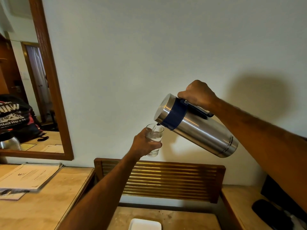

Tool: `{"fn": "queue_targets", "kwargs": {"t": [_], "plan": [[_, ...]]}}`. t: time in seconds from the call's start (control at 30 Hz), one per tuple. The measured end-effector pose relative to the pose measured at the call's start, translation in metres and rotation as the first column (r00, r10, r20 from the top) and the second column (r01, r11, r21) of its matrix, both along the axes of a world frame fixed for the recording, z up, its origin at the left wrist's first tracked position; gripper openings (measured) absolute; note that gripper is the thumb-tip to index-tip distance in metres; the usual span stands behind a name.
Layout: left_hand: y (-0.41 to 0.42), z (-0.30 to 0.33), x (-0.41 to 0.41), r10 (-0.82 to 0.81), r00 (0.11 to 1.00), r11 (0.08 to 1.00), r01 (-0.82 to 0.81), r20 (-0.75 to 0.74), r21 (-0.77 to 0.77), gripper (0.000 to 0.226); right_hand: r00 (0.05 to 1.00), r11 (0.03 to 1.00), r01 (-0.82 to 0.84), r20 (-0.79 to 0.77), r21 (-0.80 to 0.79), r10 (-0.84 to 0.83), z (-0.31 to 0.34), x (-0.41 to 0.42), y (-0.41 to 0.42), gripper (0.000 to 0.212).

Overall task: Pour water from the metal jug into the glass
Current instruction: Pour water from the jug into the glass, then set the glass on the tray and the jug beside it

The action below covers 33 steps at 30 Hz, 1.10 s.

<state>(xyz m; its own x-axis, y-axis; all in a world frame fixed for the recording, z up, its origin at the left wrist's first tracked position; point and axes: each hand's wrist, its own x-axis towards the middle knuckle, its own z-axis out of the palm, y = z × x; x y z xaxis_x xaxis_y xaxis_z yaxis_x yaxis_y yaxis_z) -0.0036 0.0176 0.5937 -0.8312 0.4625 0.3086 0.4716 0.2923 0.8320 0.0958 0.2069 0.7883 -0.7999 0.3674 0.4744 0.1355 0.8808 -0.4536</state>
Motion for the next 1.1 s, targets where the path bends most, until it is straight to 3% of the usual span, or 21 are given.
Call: {"fn": "queue_targets", "kwargs": {"t": [0.43,0.7,0.8,0.9,1.1], "plan": [[0.000,0.002,-0.003,0.001,1.000,1.000,-0.001,0.005,0.005,0.069,1.000,0.999,0.020,-0.006,-0.026,-0.020,-0.009,0.000,0.004,0.032],[0.002,-0.008,0.000,-0.027,0.999,1.000,0.027,0.044,0.016,0.071,0.996,0.974,0.020,-0.074,-0.227,-0.038,-0.041,0.014,0.015,0.035],[0.002,-0.012,0.001,-0.055,0.995,0.998,0.051,0.084,0.047,0.073,0.993,0.924,-0.002,-0.113,-0.382,-0.045,-0.062,0.023,0.020,0.032],[0.003,-0.018,0.001,-0.073,0.990,0.995,0.064,0.118,0.079,0.072,0.986,0.842,-0.013,-0.147,-0.539,-0.079,-0.088,0.028,0.026,0.043],[0.009,-0.043,0.002,-0.057,0.981,0.992,0.035,0.186,0.120,0.068,0.959,0.623,-0.051,-0.212,-0.780,-0.187,-0.153,0.034,0.042,0.024]]}}
